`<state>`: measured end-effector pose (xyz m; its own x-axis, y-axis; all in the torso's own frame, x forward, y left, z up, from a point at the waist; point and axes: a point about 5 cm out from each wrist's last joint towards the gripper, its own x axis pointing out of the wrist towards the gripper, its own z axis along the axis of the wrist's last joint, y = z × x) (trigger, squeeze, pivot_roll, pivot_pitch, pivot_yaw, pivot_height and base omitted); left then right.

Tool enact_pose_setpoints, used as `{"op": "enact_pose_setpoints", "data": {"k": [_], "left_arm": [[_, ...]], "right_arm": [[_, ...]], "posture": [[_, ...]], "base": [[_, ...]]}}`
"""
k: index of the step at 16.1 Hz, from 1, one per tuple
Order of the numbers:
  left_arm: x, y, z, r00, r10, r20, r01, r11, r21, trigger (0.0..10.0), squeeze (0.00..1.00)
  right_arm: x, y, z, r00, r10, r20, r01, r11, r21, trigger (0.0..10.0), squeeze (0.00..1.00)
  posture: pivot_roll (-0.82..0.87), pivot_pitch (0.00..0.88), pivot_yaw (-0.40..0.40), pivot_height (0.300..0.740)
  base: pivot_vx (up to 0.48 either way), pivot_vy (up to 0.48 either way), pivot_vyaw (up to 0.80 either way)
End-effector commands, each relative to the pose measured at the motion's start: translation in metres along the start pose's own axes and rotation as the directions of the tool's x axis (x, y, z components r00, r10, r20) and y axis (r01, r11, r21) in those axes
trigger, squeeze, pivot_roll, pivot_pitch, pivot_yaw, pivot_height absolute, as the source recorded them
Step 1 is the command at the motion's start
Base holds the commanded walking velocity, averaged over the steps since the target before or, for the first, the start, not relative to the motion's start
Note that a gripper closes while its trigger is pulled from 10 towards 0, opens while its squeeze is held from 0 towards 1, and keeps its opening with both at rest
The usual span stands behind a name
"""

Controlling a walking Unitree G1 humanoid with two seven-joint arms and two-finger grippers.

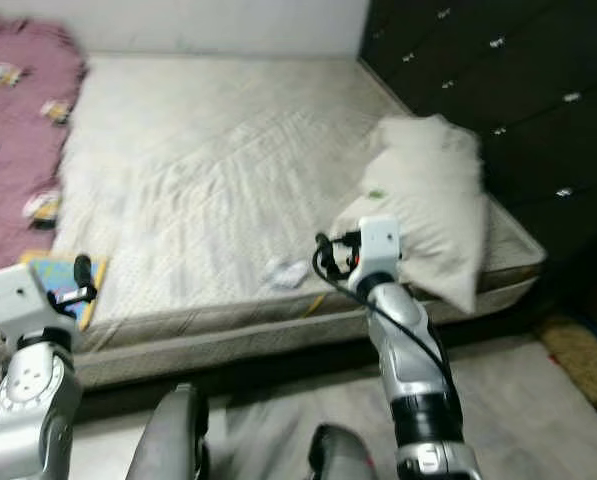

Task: Clean up the room

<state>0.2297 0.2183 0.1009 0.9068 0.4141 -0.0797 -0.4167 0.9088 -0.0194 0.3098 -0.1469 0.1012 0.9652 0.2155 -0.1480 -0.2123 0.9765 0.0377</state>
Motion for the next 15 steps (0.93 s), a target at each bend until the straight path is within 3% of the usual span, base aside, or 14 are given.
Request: {"op": "enact_pose_setpoints", "data": {"k": [1, 5, 15], "left_arm": [[-0.0017, 0.0008, -0.0012, 1.0, -0.006, -0.014, 0.006, 1.0, 0.0, 10.0, 0.0], [-0.0048, -0.0024, -0.0005, 0.999, -0.043, -0.004, 0.043, 0.999, -0.028, 10.0, 0.0], [-0.0059, -0.0068, 0.0003, 0.998, -0.062, -0.001, 0.062, 0.997, -0.052, 10.0, 0.0]], "right_arm": [[0.0025, 0.0012, 0.0082, 1.0, 0.01, 0.029, -0.009, 1.0, -0.008, 10.0, 0.0], [0.0042, 0.0011, 0.0074, 1.0, 0.009, 0.022, -0.009, 1.0, -0.006, 10.0, 0.0], [0.0061, 0.0014, 0.0067, 0.999, 0.034, 0.013, -0.033, 0.999, -0.031, 10.0, 0.0]], "posture": [[-0.01, 0.0, -0.075, 0.655], [-0.01, 0.0, -0.078, 0.655], [-0.01, 0.0, -0.083, 0.655]], "base": [[0.0, 0.0, 0.66], [0.07, 0.0, 0.0], [0.376, 0.0, 0.0]]}}
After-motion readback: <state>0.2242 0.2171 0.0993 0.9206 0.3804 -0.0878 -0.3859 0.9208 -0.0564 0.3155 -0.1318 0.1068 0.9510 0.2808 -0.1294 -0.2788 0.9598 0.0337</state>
